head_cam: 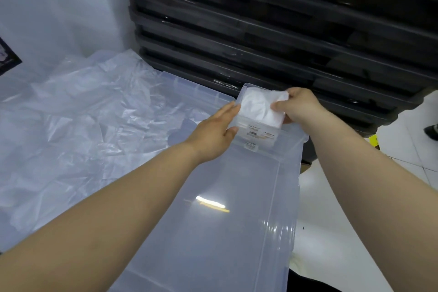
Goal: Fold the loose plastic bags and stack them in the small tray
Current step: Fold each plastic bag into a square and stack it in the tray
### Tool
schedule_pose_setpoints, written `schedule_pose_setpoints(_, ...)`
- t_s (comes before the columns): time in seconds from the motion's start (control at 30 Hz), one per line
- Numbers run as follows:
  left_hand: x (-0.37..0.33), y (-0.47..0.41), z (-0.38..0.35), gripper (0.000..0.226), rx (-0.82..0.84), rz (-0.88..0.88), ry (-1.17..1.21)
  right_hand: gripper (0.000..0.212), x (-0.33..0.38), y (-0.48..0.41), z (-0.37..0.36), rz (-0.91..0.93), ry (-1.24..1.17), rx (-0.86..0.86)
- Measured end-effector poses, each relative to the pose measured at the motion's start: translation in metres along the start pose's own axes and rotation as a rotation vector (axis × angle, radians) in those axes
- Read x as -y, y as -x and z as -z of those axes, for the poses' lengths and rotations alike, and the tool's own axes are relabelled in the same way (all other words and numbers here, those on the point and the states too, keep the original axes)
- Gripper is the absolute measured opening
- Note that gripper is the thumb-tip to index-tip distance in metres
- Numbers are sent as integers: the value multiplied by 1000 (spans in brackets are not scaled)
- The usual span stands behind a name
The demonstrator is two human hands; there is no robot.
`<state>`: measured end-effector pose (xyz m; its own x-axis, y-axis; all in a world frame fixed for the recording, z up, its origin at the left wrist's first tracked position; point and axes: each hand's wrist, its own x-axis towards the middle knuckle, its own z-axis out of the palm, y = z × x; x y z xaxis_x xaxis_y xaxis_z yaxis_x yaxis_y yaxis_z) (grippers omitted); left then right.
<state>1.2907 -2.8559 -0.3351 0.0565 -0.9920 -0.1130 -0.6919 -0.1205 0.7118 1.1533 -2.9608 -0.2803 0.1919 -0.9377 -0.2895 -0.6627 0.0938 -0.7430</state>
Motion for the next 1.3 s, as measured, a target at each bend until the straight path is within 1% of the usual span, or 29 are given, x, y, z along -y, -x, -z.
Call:
schedule_pose_setpoints(0.1,1,0,-1,53,3,2,9,23,-3,-7,-3,51,190,3)
schedule_pose_setpoints(0.17,1,0,-1,53,5,3,16,29,-5,-9,-4,98,352,-13)
schedule_pose_setpoints(0.3,1,0,-1,54,9,-6,20,38,-8,-6,-3,260,715,-60)
schedule_pose_setpoints(0.37,2,0,-1,54,10,-6,33,44,-8,-5,1,358,822,-135)
schedule_pose_setpoints(0.43,2,0,-2,54,10,-6,51,40,-8,-6,3,478,762,-226)
schedule_pose_setpoints(0.47,2,0,-2,54,9,-6,60,34,-7,-6,2,518,660,-235)
schedule_pose_setpoints(0.53,2,0,-3,54,11,-4,71,22,-4,-5,-5,506,406,-154)
schedule_pose_setpoints(0.57,2,0,-3,54,13,-3,74,20,-2,-6,-11,469,316,-80)
schedule_pose_setpoints(0.6,2,0,-3,54,16,-1,77,20,-1,-9,-16,432,283,-7)
schedule_pose_setpoints(0.7,2,-1,-1,55,32,4,81,23,0,-16,-30,353,409,165)
schedule_pose_setpoints(0.77,1,-1,0,56,53,8,75,24,-2,-21,-35,291,426,212)
schedule_pose_setpoints(0.83,-1,-1,1,58,71,19,83,23,-3,-24,-37,245,403,221)
schedule_pose_setpoints(0.9,-3,5,3,60,76,31,106,20,0,-22,-37,234,377,180)
schedule_pose_setpoints(0.97,-2,17,6,60,48,21,93,19,5,-15,-37,281,359,55)
schedule_pose_setpoints(1.03,3,37,12,53,3,2,45,18,10,1,-41,374,339,-98)
schedule_pose_setpoints(1.07,7,50,15,48,-11,2,0,18,12,12,-45,438,334,-137)
schedule_pose_setpoints(1.1,13,64,20,43,-16,11,-55,17,12,24,-52,503,346,-136)
schedule_pose_setpoints(1.13,21,79,24,39,-15,32,-112,18,13,36,-61,556,371,-94)
schedule_pose_setpoints(1.2,39,111,33,36,-3,94,-230,21,12,57,-83,618,448,71)
schedule_pose_setpoints(1.3,67,155,48,47,34,244,-426,33,4,82,-120,694,618,308)
